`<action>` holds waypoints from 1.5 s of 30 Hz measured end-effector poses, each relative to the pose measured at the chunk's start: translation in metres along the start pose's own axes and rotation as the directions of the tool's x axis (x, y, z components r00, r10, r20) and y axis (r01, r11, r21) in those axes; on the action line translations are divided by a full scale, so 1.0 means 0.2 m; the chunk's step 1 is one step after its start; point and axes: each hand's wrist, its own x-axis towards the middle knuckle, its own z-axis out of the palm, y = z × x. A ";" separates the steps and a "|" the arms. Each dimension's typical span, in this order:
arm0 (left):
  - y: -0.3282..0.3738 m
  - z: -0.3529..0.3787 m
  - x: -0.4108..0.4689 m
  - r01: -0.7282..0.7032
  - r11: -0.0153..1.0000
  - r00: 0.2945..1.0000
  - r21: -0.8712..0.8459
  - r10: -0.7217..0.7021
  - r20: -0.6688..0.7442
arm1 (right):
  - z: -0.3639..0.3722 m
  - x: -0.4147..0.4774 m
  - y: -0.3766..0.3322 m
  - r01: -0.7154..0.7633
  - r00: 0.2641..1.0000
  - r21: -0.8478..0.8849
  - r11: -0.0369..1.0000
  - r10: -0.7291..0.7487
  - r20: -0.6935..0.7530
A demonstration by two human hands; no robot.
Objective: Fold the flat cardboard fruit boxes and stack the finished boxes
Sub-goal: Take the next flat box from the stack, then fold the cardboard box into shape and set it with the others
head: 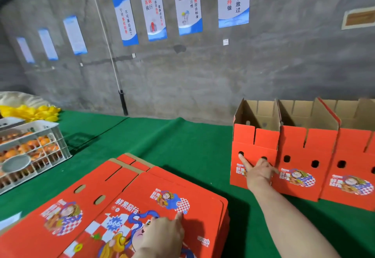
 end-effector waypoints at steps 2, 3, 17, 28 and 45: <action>0.00 -0.03 -0.03 -0.017 1.000 0.998 -0.018 0.018 0.056 | 0.00 -0.02 0.03 -0.001 1.000 -0.004 1.000 0.001 -0.008; 0.00 -0.05 -0.05 -0.033 0.999 0.997 -0.007 0.033 0.071 | 0.02 -0.03 0.03 0.010 0.999 0.005 1.000 -0.010 -0.032; 0.03 -0.09 -0.11 -0.105 0.989 0.994 0.104 0.103 0.023 | 0.00 -0.32 0.03 0.145 0.983 0.466 0.873 -0.071 -0.171; -0.27 0.07 -0.27 -0.027 0.963 0.988 -0.267 -0.015 -0.157 | 0.10 -1.24 -0.20 0.737 0.674 0.578 0.350 -0.448 -0.587; 0.02 0.43 -0.92 -0.205 0.901 0.960 -0.383 0.110 -0.256 | 0.36 -1.81 -0.04 -0.541 0.831 0.751 -0.377 -0.376 0.410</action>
